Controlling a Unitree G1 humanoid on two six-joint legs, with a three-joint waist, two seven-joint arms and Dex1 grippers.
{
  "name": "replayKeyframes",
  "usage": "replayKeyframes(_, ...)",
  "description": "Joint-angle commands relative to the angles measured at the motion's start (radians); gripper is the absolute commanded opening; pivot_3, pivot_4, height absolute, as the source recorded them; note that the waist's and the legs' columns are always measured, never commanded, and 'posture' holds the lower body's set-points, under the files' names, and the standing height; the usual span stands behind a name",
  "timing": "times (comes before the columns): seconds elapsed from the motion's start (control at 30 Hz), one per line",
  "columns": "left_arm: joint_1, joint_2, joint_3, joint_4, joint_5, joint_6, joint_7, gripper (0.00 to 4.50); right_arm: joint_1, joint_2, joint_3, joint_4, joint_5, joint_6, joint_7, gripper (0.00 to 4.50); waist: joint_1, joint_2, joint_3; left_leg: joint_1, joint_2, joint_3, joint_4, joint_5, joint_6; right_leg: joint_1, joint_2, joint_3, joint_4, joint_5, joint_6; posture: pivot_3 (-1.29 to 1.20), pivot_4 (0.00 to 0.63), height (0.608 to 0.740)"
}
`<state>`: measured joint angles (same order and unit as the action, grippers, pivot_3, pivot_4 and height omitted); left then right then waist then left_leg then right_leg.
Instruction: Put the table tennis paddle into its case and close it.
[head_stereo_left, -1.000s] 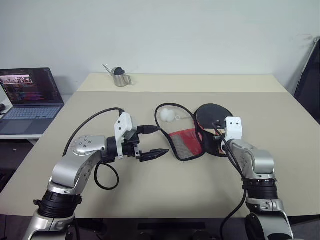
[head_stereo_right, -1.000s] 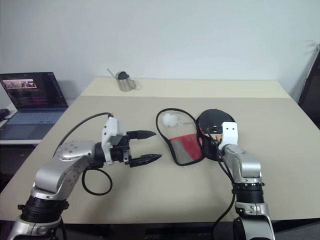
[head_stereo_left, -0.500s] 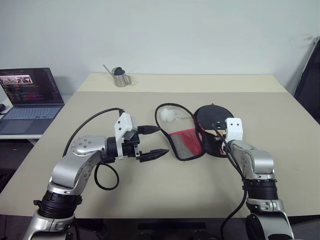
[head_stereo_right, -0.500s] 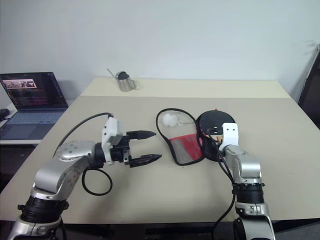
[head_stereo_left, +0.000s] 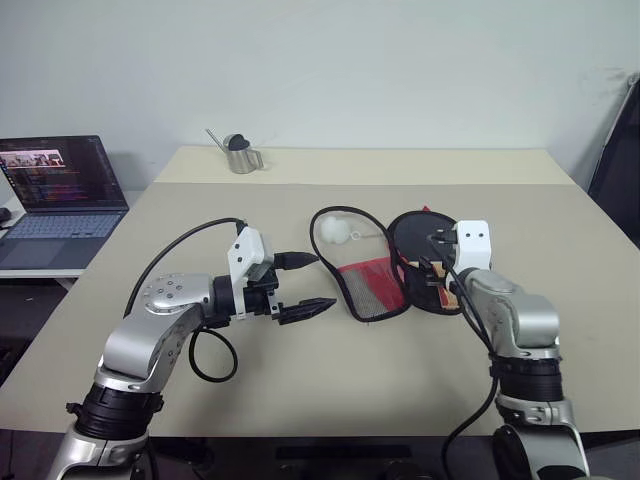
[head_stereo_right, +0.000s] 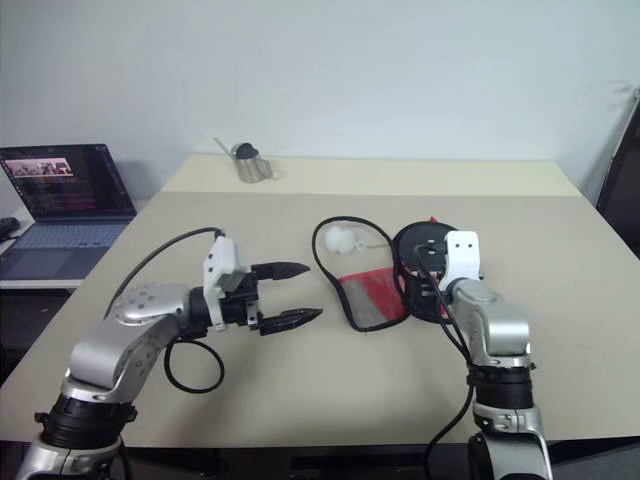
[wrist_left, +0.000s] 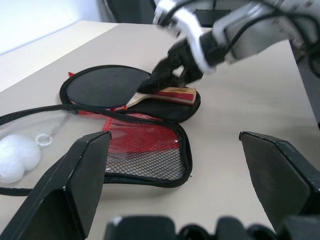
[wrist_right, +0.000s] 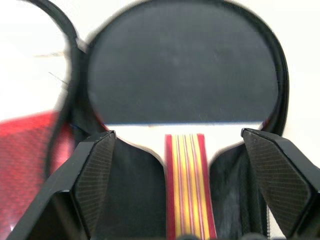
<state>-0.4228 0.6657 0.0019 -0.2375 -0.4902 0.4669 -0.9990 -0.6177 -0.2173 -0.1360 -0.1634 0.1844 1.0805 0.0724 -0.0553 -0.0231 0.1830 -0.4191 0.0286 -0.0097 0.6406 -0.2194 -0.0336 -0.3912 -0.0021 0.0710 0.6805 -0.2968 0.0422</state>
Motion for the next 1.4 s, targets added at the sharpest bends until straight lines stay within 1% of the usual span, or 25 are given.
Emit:
replayKeyframes(0.03,0.001,0.0,0.038,-0.024,0.008,-0.027,0.033,4.5,0.004,-0.058,-0.013,-0.102,0.058,0.033,0.087,4.44,0.001,0.0,0.0,0.0,0.0,-0.001,0.0,0.0,0.0,0.0,0.0,0.0,0.0,0.0,0.0,0.0,0.15,0.74)
replayKeyframes(0.1,0.006,-0.001,0.044,-0.017,0.016,-0.033,0.051,4.5,0.002,-0.107,-0.01,-0.127,0.098,0.014,0.165,4.44,0.001,0.0,0.0,0.0,0.0,-0.002,0.0,0.0,0.0,0.001,0.0,0.0,0.0,0.0,0.0,0.0,0.15,0.74)
replayKeyframes(0.17,0.015,0.001,0.052,-0.004,0.03,-0.043,0.072,4.5,0.003,-0.175,-0.001,-0.15,0.141,-0.036,0.273,4.44,0.001,0.0,0.0,0.0,0.0,-0.002,0.0,0.0,0.0,0.001,0.0,0.0,0.0,0.0,0.0,0.0,0.15,0.74)
replayKeyframes(0.3,0.039,0.0,0.067,0.03,0.065,-0.068,0.111,4.5,0.013,-0.287,-0.015,-0.167,0.257,-0.043,0.469,4.44,0.002,0.0,0.0,0.0,0.0,-0.002,0.0,0.0,0.0,0.001,0.0,-0.001,-0.001,0.0,0.0,0.0,0.15,0.74)
replayKeyframes(0.43,0.059,0.005,0.076,0.089,0.104,-0.1,0.142,4.5,0.019,-0.382,-0.011,-0.157,0.296,-0.068,0.569,4.44,0.004,0.0,0.0,0.0,0.0,-0.002,0.0,0.0,0.0,0.001,0.0,-0.001,-0.001,0.0,0.0,0.0,0.15,0.74)
replayKeyframes(0.57,0.062,-0.001,0.082,0.154,0.139,-0.133,0.172,4.5,0.011,-0.428,-0.019,-0.155,0.339,-0.079,0.633,4.44,0.005,0.0,0.0,0.0,0.0,-0.003,0.0,0.0,0.0,0.001,0.0,-0.001,-0.001,0.0,0.0,0.0,0.15,0.74)
replayKeyframes(0.73,0.019,-0.023,0.059,0.31,0.226,-0.188,0.248,4.5,0.003,-0.43,-0.015,-0.151,0.359,-0.101,0.642,4.44,0.006,0.0,0.0,0.0,0.0,-0.003,0.0,0.0,0.0,0.001,0.0,-0.001,0.0,0.0,0.0,0.0,0.15,0.74)
replayKeyframes(0.83,-0.023,-0.044,0.042,0.393,0.257,-0.214,0.259,4.5,0.003,-0.423,-0.01,-0.149,0.359,-0.109,0.632,4.44,0.011,0.0,0.0,0.0,-0.001,-0.003,0.001,0.0,0.0,0.002,-0.001,-0.002,-0.001,0.0,0.0,0.0,0.15,0.74)
replayKeyframes(0.93,-0.11,-0.098,0.012,0.546,0.302,-0.252,0.282,4.5,0.004,-0.416,-0.005,-0.144,0.355,-0.122,0.624,4.44,0.02,0.0,0.0,0.0,-0.001,-0.004,0.001,0.0,0.0,0.001,-0.001,-0.003,0.0,0.0,0.0,0.0,0.15,0.74)
replayKeyframes(1.1,-0.222,-0.177,-0.021,0.704,0.319,-0.292,0.241,4.5,0.017,-0.428,0.0,-0.158,0.368,-0.136,0.644,4.44,0.025,0.0,0.0,-0.002,-0.001,-0.004,0.002,0.0,0.0,0.002,-0.001,-0.004,-0.001,0.0,0.0,0.0,0.15,0.74)
replayKeyframes(1.27,-0.317,-0.232,-0.053,0.848,0.341,-0.342,0.192,4.5,0.061,-0.471,-0.008,-0.193,0.391,-0.128,0.69,4.44,0.026,0.0,0.0,-0.003,-0.002,-0.005,0.003,0.0,0.0,0.001,-0.001,-0.006,-0.001,0.0,0.0,0.0,0.15,0.74)
replayKeyframes(1.4,-0.381,-0.267,-0.063,0.94,0.358,-0.391,0.163,4.5,0.089,-0.492,-0.02,-0.207,0.403,-0.124,0.688,4.44,0.026,-0.001,0.0,-0.003,-0.002,-0.005,0.003,0.0,0.0,0.001,-0.001,-0.006,-0.001,0.0,0.0,0.0,0.15,0.74)
